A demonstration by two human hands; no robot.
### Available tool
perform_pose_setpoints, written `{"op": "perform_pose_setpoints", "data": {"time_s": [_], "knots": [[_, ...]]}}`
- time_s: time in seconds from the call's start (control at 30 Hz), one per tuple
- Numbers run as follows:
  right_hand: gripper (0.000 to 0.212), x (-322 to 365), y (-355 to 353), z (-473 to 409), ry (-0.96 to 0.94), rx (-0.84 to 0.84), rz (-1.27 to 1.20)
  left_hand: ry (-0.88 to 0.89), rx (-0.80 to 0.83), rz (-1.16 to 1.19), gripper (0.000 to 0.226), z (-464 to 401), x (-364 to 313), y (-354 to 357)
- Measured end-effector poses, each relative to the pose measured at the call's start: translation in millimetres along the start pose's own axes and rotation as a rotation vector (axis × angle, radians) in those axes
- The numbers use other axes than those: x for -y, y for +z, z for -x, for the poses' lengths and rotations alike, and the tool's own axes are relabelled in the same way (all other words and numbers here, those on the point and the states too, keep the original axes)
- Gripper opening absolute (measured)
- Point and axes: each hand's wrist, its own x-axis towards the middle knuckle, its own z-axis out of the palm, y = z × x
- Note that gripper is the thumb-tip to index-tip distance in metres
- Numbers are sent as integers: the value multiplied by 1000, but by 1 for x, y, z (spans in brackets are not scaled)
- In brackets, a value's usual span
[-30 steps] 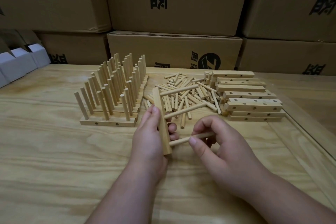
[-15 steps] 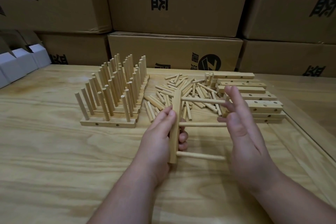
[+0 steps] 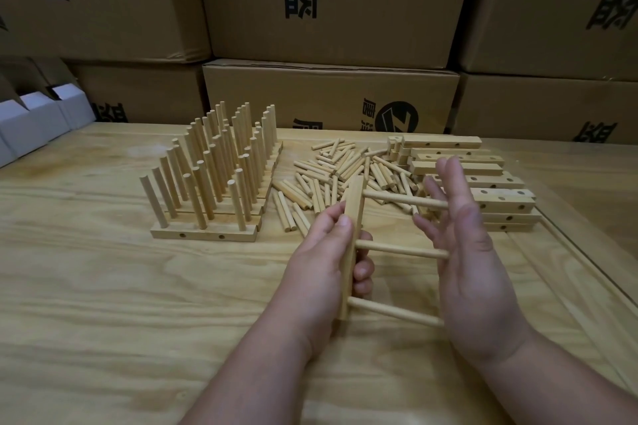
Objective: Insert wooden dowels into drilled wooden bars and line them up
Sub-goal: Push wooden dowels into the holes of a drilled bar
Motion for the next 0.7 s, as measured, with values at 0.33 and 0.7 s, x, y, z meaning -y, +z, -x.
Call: {"op": "perform_pose_setpoints", "data": {"time_s": [0.33,0.7], "knots": [[70,2,1,3,16,26,32,-26,35,-99,37,3,5,2],[83,1,-2,-3,81,73,-33,-29,-20,-103,38,3,2,4]]}}
